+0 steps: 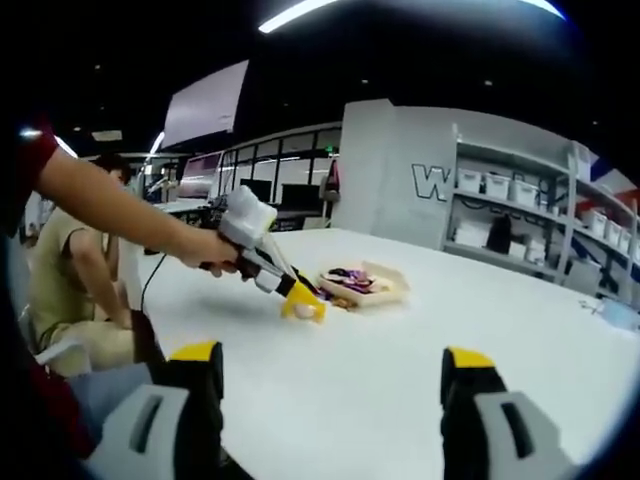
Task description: Place the target food into the container with the food tongs after gripping and lifting it, then release it inside without dropping or visibly crushing the food.
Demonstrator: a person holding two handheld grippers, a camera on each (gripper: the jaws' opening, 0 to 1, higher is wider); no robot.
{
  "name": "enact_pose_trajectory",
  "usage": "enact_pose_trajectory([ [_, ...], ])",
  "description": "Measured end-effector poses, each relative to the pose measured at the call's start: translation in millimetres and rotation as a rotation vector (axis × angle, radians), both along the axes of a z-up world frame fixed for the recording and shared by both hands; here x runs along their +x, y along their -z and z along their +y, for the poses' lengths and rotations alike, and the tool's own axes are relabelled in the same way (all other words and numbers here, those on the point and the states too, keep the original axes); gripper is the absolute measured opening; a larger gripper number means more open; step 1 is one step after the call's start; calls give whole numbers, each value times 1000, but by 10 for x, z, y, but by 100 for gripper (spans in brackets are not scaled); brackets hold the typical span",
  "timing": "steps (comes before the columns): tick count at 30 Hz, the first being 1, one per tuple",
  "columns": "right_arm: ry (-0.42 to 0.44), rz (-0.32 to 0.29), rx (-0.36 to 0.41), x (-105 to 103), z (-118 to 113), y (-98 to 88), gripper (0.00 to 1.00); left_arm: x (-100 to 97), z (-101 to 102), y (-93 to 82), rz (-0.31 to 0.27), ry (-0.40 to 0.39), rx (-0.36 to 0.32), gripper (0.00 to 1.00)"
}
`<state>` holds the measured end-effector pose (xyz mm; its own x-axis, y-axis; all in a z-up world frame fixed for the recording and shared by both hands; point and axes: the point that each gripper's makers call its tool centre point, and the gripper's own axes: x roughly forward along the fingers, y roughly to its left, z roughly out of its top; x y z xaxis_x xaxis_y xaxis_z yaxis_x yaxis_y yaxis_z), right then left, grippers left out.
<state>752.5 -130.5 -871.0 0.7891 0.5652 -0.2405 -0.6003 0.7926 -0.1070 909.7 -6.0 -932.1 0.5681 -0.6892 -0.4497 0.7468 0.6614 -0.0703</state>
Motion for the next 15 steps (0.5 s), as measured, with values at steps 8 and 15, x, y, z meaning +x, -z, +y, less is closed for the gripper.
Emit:
enact_pose_trajectory([
  [8, 1, 13, 1, 6, -12, 57, 88, 48, 52, 3, 28, -40, -69, 24],
  [15, 8, 26, 1, 36, -57, 121, 88, 89, 66, -76, -10, -41, -75, 24],
])
